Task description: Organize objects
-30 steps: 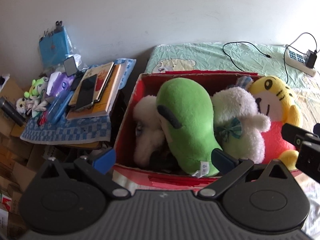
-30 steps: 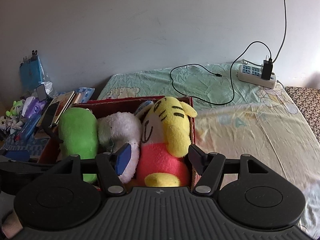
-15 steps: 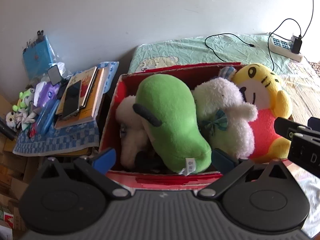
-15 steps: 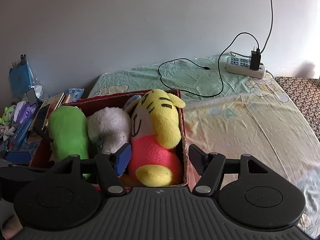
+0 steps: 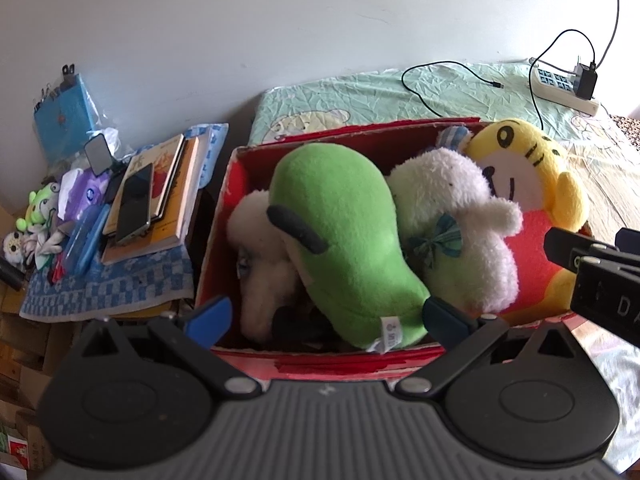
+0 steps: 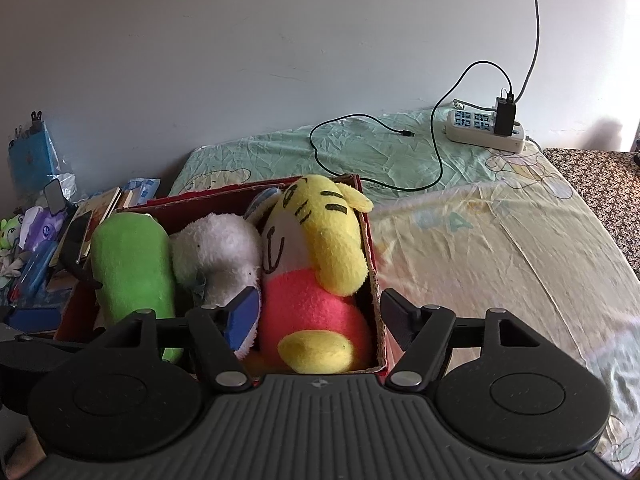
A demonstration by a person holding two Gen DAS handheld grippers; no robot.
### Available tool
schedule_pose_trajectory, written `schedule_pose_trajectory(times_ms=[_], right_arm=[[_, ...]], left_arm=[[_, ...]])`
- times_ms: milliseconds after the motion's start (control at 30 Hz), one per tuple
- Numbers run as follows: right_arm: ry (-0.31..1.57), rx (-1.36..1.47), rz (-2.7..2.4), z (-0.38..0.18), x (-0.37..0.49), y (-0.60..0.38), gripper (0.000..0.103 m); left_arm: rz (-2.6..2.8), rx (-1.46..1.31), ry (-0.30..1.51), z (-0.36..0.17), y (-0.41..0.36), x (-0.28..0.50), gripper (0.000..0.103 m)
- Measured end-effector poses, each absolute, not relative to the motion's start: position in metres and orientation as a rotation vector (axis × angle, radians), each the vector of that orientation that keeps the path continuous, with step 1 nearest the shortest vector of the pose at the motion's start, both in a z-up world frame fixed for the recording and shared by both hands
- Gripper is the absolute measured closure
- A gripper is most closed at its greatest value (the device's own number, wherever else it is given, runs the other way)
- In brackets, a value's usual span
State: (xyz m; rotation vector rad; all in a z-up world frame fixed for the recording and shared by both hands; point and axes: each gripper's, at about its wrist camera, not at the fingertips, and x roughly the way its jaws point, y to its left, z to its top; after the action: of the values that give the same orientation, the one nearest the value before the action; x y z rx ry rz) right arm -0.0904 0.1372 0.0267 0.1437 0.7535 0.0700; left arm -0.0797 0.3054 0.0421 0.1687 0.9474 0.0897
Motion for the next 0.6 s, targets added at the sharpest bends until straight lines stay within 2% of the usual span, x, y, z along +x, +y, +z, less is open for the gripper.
schedule_pose_trajectory(times_ms=[600], right_arm=[[0.762,0.128,0.088,0.024,-0.079,0.15,0.031]], left_arm=[[0.048,0.126,0.956,0.042,0.314,-0.07,0.0]])
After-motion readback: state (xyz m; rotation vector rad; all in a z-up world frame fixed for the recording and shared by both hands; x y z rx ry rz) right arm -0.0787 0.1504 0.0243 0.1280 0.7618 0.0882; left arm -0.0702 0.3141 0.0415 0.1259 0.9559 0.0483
